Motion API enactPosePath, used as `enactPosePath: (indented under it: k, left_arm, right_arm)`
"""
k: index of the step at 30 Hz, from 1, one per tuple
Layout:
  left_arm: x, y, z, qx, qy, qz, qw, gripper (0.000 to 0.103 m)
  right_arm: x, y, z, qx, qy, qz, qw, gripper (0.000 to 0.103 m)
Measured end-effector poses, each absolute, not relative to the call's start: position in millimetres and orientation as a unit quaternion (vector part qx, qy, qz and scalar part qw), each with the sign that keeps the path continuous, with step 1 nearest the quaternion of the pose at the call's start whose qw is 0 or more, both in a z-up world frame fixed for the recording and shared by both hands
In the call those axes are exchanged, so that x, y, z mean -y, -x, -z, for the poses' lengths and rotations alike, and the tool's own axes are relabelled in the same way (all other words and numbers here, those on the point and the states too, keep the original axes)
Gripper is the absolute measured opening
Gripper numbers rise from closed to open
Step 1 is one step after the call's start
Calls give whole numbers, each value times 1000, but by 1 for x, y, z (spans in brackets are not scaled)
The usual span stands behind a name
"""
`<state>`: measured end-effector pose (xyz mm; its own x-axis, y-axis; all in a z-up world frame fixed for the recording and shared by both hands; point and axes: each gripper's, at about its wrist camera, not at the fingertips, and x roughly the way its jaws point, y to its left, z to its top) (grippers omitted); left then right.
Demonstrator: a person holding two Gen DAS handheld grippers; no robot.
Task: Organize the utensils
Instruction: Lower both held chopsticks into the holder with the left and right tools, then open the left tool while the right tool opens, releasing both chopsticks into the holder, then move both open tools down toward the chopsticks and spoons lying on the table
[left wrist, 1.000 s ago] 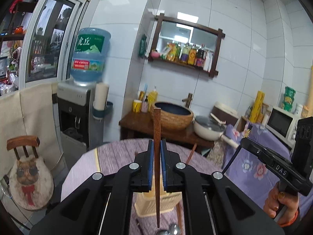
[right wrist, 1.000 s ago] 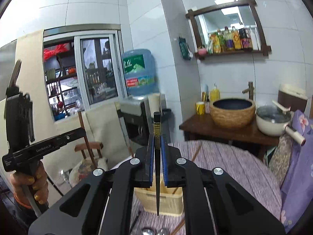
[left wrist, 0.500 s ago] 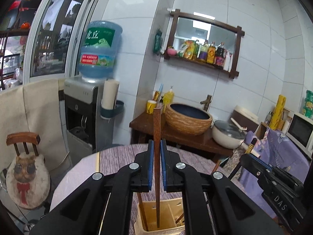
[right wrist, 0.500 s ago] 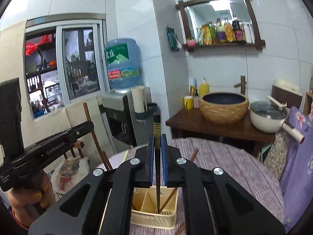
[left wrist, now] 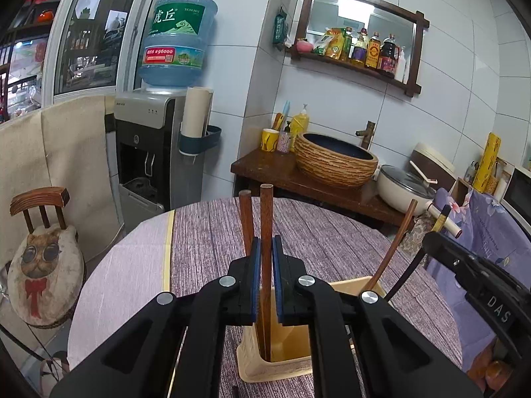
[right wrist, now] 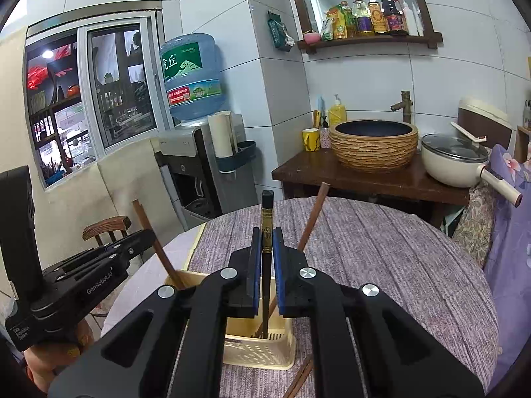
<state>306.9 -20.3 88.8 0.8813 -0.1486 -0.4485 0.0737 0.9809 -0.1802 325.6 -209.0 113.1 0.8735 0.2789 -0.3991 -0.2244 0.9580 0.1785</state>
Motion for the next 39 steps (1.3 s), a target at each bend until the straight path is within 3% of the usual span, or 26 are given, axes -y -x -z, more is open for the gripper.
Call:
enactPosePath:
  k: [7,9,11,13,16,20,29,39]
  left_arm:
    - [22,-300,-87,-234,71,59,968,8]
    - [23,-294,-89,-226,61,59,970,13]
    - [23,-285,-90,-217,56,60,973,39]
    - [21,-276,-91,-206,56,57,975,55]
    - [15,-258,-90,-198,53,54,977,63]
    - [4,-237,-83,-199,67,59,976,82]
    - [-5,-208,-37,-257,48,55,964,94]
    - [-27,-195,19,-336,55,26,940,95]
  right_arm:
    - [214,-326,-110,-208,-71,-134,966,9]
    - [214,-320,-111,-197,-67,-129,969,23]
    - [214,-312,-113,-183,-61,-127,973,42]
    - [213,-302,-114,-170,-53,-121,977,44]
    - [208,-284,-115,-160,-30,-118,980,45]
    - [199,-257,-105,-157,4,-115,981,59]
    - [198,-229,-53,-227,18,-111,967,68]
    - [217,-222,18,-322,-11,-76,944,68]
